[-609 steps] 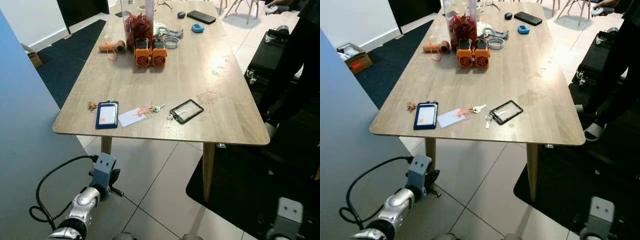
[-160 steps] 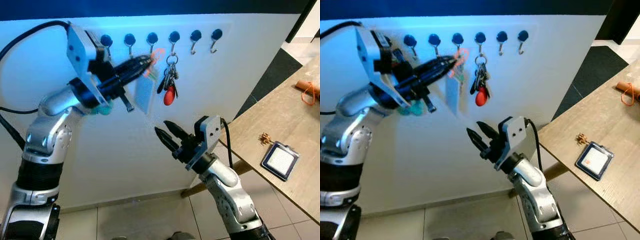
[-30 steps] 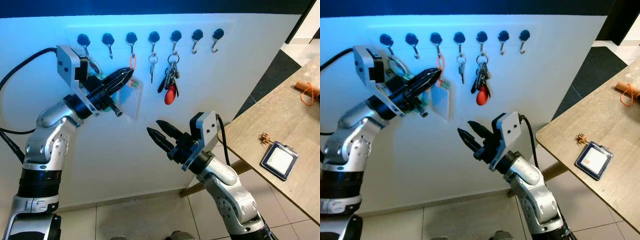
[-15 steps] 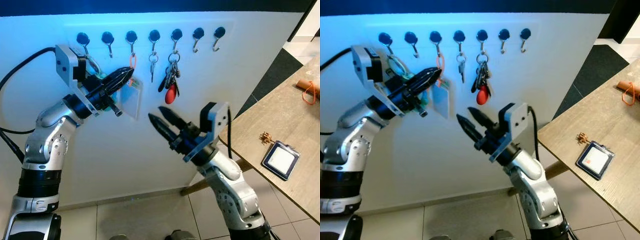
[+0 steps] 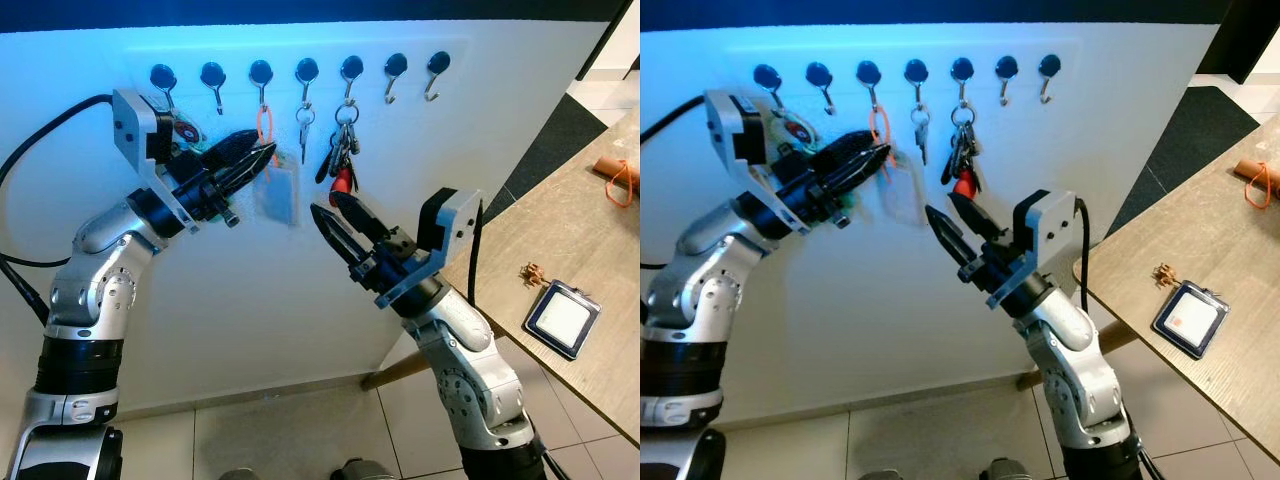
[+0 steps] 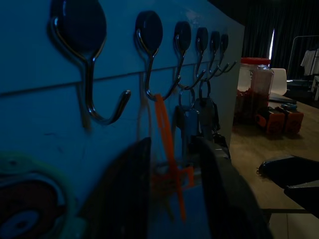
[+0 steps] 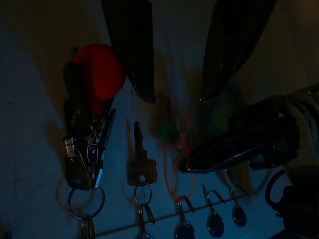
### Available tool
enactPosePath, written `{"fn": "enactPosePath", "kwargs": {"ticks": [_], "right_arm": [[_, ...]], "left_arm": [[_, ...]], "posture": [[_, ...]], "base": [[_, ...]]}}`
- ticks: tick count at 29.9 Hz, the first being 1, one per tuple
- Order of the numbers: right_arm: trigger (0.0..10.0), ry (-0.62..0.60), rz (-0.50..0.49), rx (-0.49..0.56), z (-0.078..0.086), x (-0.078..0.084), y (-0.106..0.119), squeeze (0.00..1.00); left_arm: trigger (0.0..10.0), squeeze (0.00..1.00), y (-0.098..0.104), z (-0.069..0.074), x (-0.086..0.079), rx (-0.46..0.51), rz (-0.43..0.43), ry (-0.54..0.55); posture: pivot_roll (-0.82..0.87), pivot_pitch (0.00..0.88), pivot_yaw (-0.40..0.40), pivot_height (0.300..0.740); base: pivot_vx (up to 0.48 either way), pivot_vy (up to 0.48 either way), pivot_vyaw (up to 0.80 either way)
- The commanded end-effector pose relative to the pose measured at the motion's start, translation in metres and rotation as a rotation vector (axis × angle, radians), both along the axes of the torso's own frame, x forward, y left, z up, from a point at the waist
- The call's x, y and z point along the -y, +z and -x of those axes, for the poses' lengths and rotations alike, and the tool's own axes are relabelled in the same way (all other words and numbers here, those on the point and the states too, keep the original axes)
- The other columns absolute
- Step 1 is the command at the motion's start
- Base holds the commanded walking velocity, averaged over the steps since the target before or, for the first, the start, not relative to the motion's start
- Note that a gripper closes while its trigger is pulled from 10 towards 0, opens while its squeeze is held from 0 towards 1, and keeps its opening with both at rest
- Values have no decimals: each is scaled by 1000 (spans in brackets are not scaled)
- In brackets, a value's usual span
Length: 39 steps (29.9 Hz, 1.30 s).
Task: Hang keys on a hook
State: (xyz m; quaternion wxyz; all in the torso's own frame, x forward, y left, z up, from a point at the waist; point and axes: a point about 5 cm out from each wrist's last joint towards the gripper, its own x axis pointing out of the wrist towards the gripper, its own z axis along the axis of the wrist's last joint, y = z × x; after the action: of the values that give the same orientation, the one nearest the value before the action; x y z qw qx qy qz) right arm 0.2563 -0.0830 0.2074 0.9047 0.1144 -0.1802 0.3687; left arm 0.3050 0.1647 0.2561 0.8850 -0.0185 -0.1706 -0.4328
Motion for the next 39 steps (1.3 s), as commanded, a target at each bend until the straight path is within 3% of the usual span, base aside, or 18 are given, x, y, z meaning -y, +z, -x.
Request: {"fn": "enactPosePath", "kwargs": {"ticks": [1, 8, 13, 23, 25, 31, 35, 36, 39], "right_arm": [[10000, -5, -10, 18, 1, 1, 3, 0], [10000, -9, -7, 5, 3, 2, -2, 0], [10000, -8, -6, -7, 5, 2, -5, 0], [10000, -2, -5, -13, 7, 1, -7, 0], [10000, 0, -5, -15, 7, 1, -7, 0], [10000, 3, -5, -17, 8, 1, -8, 0], [10000, 8, -6, -22, 8, 1, -9, 0], [10000, 11, -6, -24, 8, 0, -9, 0], [10000, 12, -6, -25, 8, 0, -10, 0]], "left_arm": [[10000, 0, 0, -2, -4, -11, 33, 11], [10000, 0, -1, 5, -10, -13, 56, -58], [10000, 0, -8, 15, -16, -53, 1, -111], [10000, 0, -11, 18, -30, -60, -26, -72], [10000, 0, -9, 17, -42, -46, 3, -28], [10000, 0, -6, 22, -48, -61, 31, -48], [10000, 0, -7, 33, -46, -56, 36, -140], [10000, 0, -13, 43, -42, -71, 40, -228], [10000, 0, -18, 51, -37, -107, 68, -305]], "posture": [[26, 75, -28, 740], [27, 68, -25, 740], [28, 63, -24, 740], [28, 65, -26, 740], [29, 68, -28, 740], [30, 70, -30, 740], [31, 69, -30, 740], [30, 69, -28, 740], [30, 71, -28, 740]], "base": [[0, 0, 0], [0, 0, 0], [0, 0, 0], [0, 0, 0], [0, 0, 0], [0, 0, 0], [0, 0, 0], [0, 0, 0], [0, 0, 0]]}}
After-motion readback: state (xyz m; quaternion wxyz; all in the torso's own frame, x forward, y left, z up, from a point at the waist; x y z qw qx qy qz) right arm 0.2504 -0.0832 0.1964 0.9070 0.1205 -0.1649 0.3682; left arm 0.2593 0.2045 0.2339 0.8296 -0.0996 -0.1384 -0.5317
